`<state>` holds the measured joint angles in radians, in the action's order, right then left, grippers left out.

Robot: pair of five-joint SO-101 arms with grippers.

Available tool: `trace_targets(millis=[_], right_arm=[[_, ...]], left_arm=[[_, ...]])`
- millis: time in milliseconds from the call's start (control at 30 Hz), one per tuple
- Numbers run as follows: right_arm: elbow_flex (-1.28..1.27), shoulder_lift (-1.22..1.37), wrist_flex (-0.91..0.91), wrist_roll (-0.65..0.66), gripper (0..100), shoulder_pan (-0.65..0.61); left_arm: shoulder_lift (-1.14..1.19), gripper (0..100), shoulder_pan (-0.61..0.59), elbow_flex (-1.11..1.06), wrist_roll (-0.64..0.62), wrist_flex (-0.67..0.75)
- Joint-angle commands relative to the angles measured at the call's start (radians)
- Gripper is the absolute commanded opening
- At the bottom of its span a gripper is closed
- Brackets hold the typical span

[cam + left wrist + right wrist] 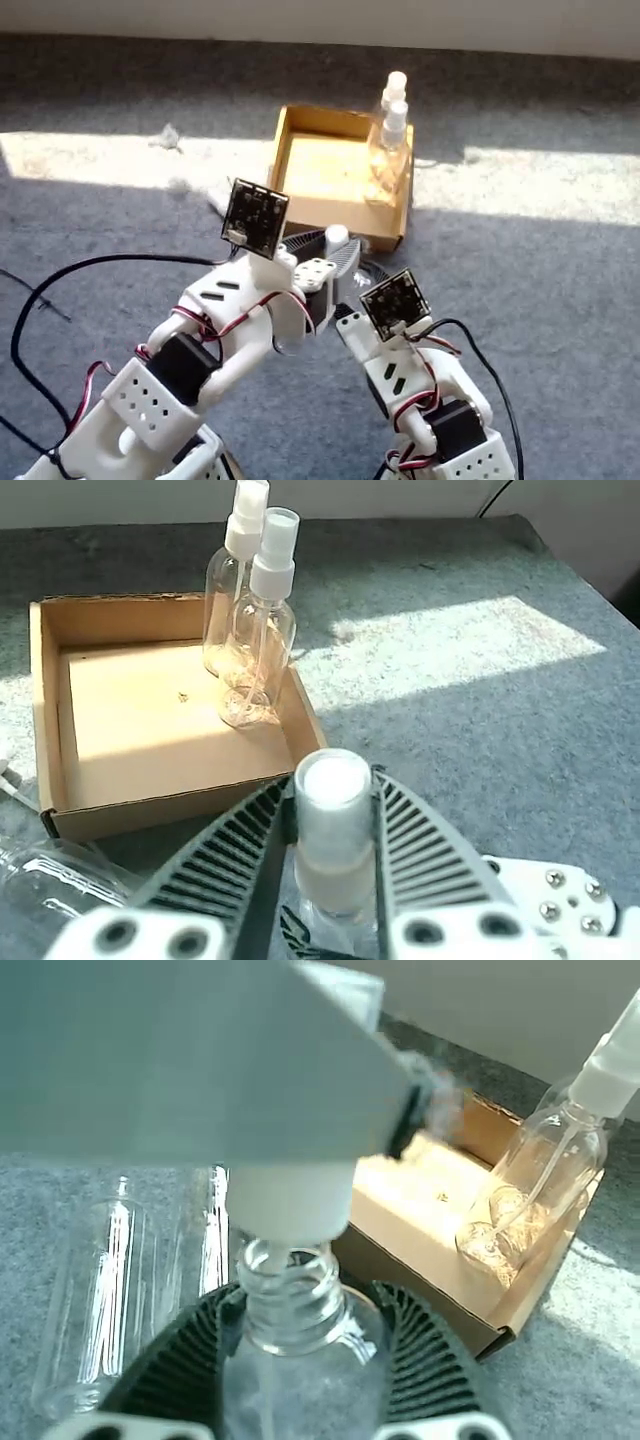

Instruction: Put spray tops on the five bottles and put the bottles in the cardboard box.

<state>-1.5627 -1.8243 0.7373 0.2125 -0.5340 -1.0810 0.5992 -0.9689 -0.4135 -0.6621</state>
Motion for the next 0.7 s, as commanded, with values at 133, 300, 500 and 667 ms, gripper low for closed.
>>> trace_targets(millis=[133, 300, 500, 667], right_arm=[[0.016, -0.013, -0.024, -0.114, 0.4, 0.091], [0.016, -0.013, -0.019, -0.15, 0.4, 0.079], [0.018, -0.013, 0.027, -0.14, 0.4, 0.002], [0.018, -0.013, 0.03, -0.1, 0.4, 0.004]], left_arm=[[-0.004, 2, 0.048, 0.007, 0.041, 0.018], [-0.004, 2, 0.054, -0.025, 0.075, 0.04], [-0.004, 2, 0.054, -0.068, 0.133, 0.1], [-0.002, 2, 0.054, -0.07, 0.155, 0.1]])
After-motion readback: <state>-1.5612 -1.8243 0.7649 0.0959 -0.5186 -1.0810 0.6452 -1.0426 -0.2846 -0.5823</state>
